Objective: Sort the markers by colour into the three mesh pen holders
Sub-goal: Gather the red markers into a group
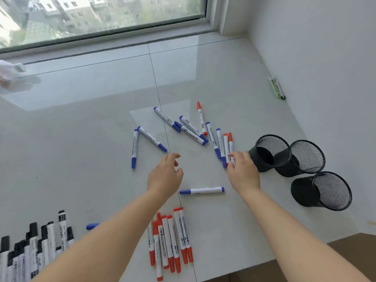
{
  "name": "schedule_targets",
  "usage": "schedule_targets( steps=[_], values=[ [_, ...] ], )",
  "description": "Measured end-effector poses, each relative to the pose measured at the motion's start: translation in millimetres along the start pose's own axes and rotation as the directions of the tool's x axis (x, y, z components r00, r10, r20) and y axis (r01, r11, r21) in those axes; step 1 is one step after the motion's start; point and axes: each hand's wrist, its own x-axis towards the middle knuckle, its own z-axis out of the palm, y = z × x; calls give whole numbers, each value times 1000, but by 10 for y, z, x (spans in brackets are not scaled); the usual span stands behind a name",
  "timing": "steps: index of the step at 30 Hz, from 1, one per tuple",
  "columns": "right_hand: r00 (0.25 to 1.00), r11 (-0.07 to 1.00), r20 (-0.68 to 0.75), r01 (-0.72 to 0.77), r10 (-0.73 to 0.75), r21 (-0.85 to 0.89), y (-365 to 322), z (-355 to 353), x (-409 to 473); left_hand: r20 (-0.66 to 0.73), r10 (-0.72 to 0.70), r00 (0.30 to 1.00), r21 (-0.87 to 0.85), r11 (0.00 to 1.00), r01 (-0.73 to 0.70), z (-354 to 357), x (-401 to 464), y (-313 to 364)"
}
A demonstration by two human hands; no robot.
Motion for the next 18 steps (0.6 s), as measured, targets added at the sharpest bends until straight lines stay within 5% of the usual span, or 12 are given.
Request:
schedule_targets(
  steps=[10,18],
  values=[
    [999,989,36,2,3,-150,52,145,477,18,131,991,183,974,-132,-118,1095,420],
    [983,983,44,-179,180,-39,118,247,664,78,149,986,330,929,-166,88,1714,704]
  ],
)
